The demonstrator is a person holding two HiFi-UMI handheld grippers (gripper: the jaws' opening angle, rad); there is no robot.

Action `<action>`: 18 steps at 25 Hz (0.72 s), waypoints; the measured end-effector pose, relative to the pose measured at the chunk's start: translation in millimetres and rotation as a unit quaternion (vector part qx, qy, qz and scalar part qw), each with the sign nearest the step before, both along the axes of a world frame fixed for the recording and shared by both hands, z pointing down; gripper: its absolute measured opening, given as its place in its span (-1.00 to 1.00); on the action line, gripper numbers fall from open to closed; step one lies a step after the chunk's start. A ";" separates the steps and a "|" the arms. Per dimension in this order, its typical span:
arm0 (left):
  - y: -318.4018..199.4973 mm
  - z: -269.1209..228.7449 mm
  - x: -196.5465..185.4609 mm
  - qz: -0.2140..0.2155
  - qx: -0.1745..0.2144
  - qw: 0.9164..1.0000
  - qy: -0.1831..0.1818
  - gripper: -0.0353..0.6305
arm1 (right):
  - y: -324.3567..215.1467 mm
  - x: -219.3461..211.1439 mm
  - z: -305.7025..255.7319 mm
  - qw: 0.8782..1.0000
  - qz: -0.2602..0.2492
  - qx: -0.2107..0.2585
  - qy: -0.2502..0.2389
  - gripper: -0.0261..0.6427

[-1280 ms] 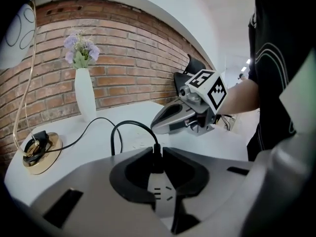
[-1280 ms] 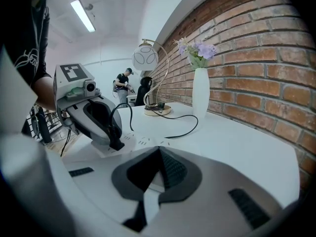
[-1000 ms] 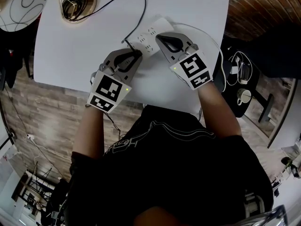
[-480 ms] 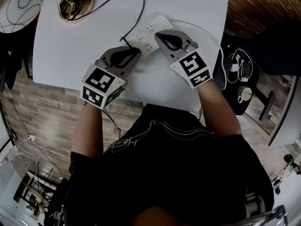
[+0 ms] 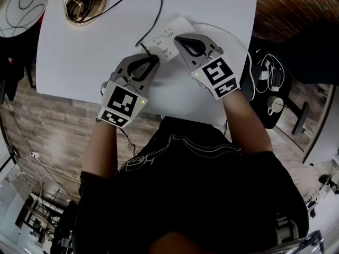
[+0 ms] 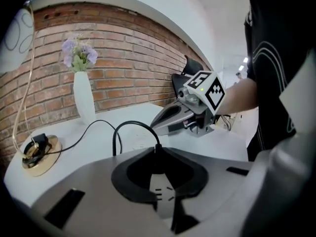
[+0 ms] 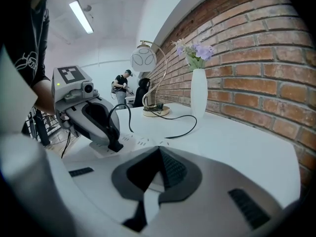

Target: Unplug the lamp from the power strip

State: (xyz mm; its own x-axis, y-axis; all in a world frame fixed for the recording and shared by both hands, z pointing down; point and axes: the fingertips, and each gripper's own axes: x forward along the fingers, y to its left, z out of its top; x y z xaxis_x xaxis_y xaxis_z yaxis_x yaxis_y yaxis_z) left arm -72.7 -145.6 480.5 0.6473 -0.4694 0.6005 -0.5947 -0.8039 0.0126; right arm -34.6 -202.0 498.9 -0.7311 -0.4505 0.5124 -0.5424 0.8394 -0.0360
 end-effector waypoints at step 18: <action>3.6 -0.3 2.5 0.024 0.062 0.996 -0.058 -0.76 | 0.6 -0.2 -0.2 1.000 0.007 -0.001 -0.011 -0.94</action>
State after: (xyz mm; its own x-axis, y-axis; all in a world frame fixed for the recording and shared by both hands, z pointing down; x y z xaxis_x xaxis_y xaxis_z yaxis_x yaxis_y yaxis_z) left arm -70.2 -142.0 480.2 0.5995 -0.5151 0.6125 -0.5476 -0.8222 -0.1554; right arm -34.9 -201.4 498.7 -0.7359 -0.4593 0.4974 -0.5524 0.8322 -0.0487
